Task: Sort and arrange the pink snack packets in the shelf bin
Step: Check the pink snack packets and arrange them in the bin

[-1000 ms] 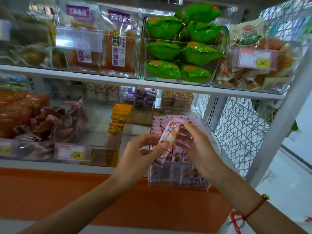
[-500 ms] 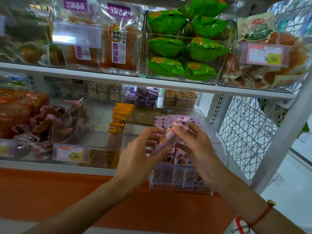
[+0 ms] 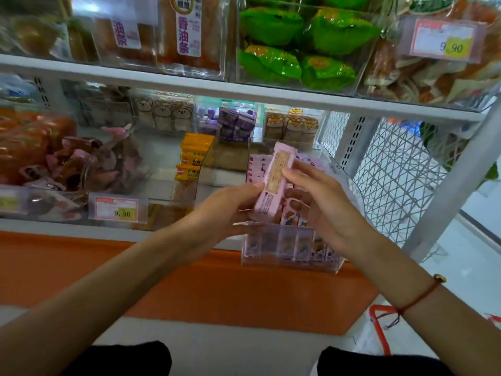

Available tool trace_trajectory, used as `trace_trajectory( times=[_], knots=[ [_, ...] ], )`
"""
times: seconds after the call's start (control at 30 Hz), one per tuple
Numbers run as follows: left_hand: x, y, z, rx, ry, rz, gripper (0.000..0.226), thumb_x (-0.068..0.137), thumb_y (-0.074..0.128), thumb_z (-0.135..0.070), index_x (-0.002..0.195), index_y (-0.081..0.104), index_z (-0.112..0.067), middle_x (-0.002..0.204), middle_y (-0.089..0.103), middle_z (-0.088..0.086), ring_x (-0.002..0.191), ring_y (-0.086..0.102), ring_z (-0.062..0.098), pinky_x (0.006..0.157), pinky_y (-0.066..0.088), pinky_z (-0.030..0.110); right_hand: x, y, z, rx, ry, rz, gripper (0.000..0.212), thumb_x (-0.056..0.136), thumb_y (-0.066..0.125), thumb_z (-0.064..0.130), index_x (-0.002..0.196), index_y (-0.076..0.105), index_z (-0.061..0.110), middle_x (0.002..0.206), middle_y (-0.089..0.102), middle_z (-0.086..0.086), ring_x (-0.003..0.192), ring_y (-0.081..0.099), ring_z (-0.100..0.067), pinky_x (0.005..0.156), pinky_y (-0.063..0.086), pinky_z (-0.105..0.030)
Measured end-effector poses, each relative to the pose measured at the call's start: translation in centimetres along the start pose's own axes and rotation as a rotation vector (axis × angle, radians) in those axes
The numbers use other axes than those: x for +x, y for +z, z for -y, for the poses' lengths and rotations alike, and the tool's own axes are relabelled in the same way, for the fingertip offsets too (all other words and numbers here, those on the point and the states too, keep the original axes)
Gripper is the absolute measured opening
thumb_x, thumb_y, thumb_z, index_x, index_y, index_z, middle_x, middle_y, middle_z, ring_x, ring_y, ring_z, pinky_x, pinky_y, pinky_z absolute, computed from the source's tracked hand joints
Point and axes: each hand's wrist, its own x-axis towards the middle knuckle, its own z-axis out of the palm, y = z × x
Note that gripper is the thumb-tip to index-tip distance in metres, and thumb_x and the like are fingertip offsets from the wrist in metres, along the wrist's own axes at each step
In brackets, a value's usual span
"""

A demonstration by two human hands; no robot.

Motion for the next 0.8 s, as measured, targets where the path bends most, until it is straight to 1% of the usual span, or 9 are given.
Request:
trace_trajectory(
  times=[0.1,0.17,0.23,0.3,0.4,0.47,0.57,0.7,0.8],
  knots=[
    [-0.3,-0.7,0.2,0.242,0.290,-0.071,0.027,0.094,0.052,-0.023,0.120,0.055,-0.031,0.105,0.071,-0.010,0.097,0.067,0.009,0.079,0.057,0.024,-0.1,-0.4,0.6,0.026,-0.104,0.063,0.054,0.070,0.070,0.016,0.122,0.059,0.021,0.099,0.072,0.003,0.096,0.065,-0.014,0.083,0.051,-0.029],
    [-0.4,-1.3,0.2,0.444,0.540,-0.139,0.033,0.091,0.057,-0.018,0.121,0.052,-0.031,0.118,0.063,-0.013,0.109,0.061,0.007,0.089,0.053,0.025,-0.3,-0.7,0.8,0.048,-0.176,0.145,0.057,0.064,0.070,0.008,0.118,0.061,0.022,0.096,0.072,0.006,0.097,0.065,-0.011,0.083,0.051,-0.024],
    [-0.5,-1.7,0.1,0.528,0.646,-0.163,0.035,0.089,0.060,-0.020,0.121,0.051,-0.033,0.121,0.059,-0.019,0.116,0.055,0.001,0.092,0.047,0.017,-0.6,-0.8,0.7,0.022,-0.223,0.198,0.053,0.062,0.071,0.006,0.111,0.064,0.026,0.095,0.073,0.007,0.096,0.066,-0.008,0.081,0.051,-0.019],
    [-0.5,-1.9,0.3,0.532,0.641,-0.165,0.036,0.088,0.061,-0.022,0.120,0.051,-0.032,0.121,0.059,-0.019,0.118,0.054,0.000,0.094,0.046,0.015,-0.7,-0.7,0.6,-0.014,-0.249,0.197,0.053,0.062,0.072,0.007,0.110,0.065,0.027,0.097,0.073,0.006,0.099,0.066,-0.010,0.081,0.052,-0.020],
    [-0.4,-1.9,0.7,0.552,0.615,-0.216,0.035,0.085,0.063,-0.030,0.119,0.053,-0.030,0.118,0.060,-0.019,0.115,0.055,0.001,0.095,0.048,0.021,-0.9,-0.6,0.5,-0.075,-0.254,0.164,0.056,0.062,0.075,0.016,0.116,0.063,0.026,0.105,0.072,0.003,0.105,0.065,-0.014,0.086,0.052,-0.025],
    [-0.5,-1.5,0.8,0.606,0.615,-0.319,0.037,0.080,0.067,-0.039,0.114,0.054,-0.034,0.111,0.061,-0.021,0.106,0.057,-0.001,0.090,0.051,0.024,-1.0,-0.2,0.4,-0.157,-0.242,0.114,0.061,0.060,0.077,0.034,0.118,0.059,0.027,0.110,0.070,0.002,0.104,0.065,-0.011,0.088,0.053,-0.030],
    [-0.7,-0.7,0.9,0.743,0.647,-0.475,0.045,0.072,0.075,-0.043,0.111,0.054,-0.037,0.103,0.060,-0.022,0.095,0.057,-0.001,0.079,0.049,0.019,-0.8,0.6,-0.2,-0.283,-0.182,-0.025,0.072,0.054,0.067,0.066,0.116,0.058,0.031,0.101,0.071,0.006,0.092,0.067,-0.004,0.089,0.054,-0.036],
    [-0.2,0.0,0.4,0.803,0.585,-0.414,0.059,0.070,0.061,-0.065,0.121,0.053,-0.036,0.108,0.054,-0.023,0.099,0.052,-0.004,0.080,0.041,0.009,0.3,0.5,-0.8,-0.154,-0.102,-0.108,0.084,0.058,0.069,0.057,0.133,0.047,0.025,0.109,0.068,0.000,0.099,0.067,-0.014,0.096,0.049,-0.046],
    [0.8,-0.6,-0.1,0.779,0.504,-0.339,0.065,0.074,0.049,-0.068,0.133,0.044,-0.042,0.119,0.045,-0.029,0.112,0.045,-0.007,0.091,0.039,0.015,1.8,0.1,-0.6,0.009,-0.113,-0.066,0.069,0.064,0.072,0.035,0.127,0.050,0.017,0.104,0.072,0.003,0.099,0.068,-0.015,0.091,0.053,-0.036]
  ],
)
